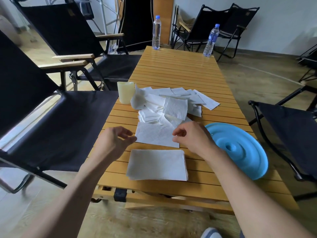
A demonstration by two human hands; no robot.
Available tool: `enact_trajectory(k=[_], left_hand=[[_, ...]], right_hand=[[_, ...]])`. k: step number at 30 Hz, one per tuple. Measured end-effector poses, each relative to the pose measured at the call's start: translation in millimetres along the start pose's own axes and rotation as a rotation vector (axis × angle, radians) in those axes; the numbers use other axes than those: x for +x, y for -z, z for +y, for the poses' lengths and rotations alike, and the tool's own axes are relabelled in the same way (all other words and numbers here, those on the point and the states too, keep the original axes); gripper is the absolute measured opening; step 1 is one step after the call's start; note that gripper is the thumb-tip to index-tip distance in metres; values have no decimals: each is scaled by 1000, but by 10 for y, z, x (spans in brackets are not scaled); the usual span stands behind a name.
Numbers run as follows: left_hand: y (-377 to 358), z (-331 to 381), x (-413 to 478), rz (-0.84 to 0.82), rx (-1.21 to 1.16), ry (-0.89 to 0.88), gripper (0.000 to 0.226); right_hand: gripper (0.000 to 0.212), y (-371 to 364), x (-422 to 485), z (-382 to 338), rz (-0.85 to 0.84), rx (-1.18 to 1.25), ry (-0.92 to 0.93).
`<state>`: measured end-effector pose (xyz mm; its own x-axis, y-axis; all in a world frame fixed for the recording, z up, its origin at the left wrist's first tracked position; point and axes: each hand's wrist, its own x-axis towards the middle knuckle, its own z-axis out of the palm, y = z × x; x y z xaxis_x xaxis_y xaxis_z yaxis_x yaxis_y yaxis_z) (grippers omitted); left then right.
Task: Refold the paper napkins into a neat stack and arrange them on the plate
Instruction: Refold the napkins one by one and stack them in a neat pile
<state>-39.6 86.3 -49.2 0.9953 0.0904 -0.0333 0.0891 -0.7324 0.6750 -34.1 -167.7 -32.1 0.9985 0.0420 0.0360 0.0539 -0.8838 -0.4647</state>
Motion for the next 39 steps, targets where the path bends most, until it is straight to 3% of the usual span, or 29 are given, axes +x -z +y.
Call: enact_trajectory(k=[4, 6, 11, 15, 19, 22, 26, 32, 39], left_hand=[[-169, -99, 111, -23, 109, -280, 21], [-230, -117, 142, -63, 133, -369, 25], [-240, -71, 203, -66, 131, -366, 32], [-80, 40, 175, -104, 121, -457, 37], [81, 213, 68, 34, -45, -570, 25], [180, 315, -4, -4, -217, -469, 12], [268, 290, -111, -221, -327, -259, 12], [239, 117, -147, -390, -248, 33, 15], [181, 42, -112, -373, -96, 91, 22]], right_hand=[[24, -99, 48, 11, -109, -61, 27], [10, -121, 81, 23, -123, -67, 36], [11, -135, 94, 31, -96, -103, 125], [5, 0, 137, -2, -63, 244, 121], [6, 181, 131, -62, -168, 505, 60], [7, 248, 93, -62, -242, 641, -11], [31, 311, 0, -56, -395, 768, -25], [22, 315, -100, -10, -490, 418, -33], [16, 242, -102, -1, -526, 226, -90]])
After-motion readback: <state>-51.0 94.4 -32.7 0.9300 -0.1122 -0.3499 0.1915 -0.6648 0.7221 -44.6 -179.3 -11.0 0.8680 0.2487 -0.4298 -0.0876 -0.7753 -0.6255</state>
